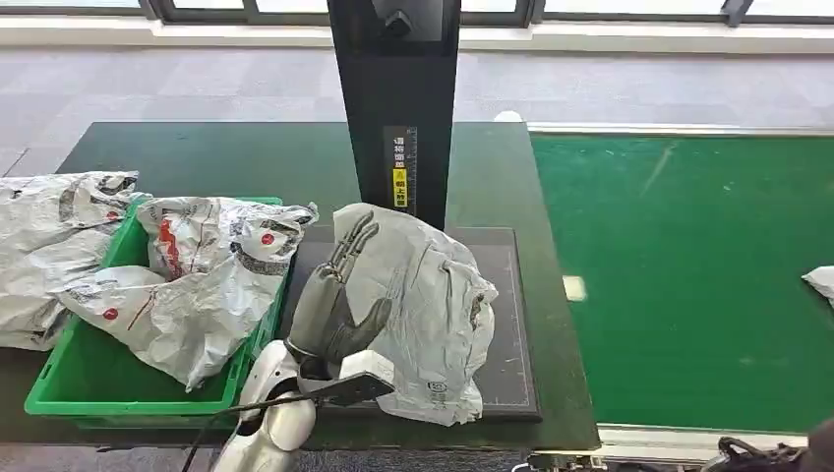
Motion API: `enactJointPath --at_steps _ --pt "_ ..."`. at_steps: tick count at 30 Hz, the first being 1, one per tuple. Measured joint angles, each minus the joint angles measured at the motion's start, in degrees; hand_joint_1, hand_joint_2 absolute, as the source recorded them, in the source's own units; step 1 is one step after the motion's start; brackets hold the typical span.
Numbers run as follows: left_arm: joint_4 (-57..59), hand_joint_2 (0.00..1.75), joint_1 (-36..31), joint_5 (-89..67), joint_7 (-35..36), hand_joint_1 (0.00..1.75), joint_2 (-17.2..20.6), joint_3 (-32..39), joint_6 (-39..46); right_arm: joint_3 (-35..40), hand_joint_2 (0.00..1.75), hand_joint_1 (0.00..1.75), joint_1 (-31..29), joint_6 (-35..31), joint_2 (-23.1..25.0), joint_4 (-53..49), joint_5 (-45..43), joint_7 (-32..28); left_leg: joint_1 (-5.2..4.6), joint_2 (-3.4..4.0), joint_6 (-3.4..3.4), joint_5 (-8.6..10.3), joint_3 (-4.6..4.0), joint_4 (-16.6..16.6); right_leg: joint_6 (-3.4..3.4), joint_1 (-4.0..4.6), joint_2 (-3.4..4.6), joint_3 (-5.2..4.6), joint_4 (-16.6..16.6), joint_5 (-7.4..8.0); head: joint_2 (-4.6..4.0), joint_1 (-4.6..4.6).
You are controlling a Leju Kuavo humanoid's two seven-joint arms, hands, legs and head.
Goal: Moved the parcel from conveyor to table for the left to box.
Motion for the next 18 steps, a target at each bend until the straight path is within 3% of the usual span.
enactJointPath --at_steps 7,13,18 --pt "12.81 1.75 -6.75 -16.48 8.29 0.0 0.46 -6.9 3.65 1.7 1.75 0.0 -0.28 0.09 0.0 -0.02 -0.48 0.13 0.0 -0.05 0.03 0.09 -0.01 0.0 0.04 0.0 -0.08 0.03 0.01 0.06 0.0 0.0" --pt "32.18 1.75 -16.48 -25.46 14.84 0.0 -3.23 -11.85 4.26 4.48 1.75 0.0 -0.8 0.11 -0.02 1.18 -0.55 0.13 -0.02 -0.09 0.07 0.14 0.0 0.0 0.1 -0.02 -0.1 0.11 0.01 0.12 0.0 0.02" --pt "41.33 1.75 -19.15 -26.85 16.06 0.0 -4.64 -14.47 4.24 5.77 1.75 0.0 -1.1 0.11 -0.04 2.08 -0.7 0.13 -0.04 -0.09 0.07 0.14 -0.01 0.0 0.1 -0.03 -0.08 0.06 0.02 0.11 0.0 0.0"
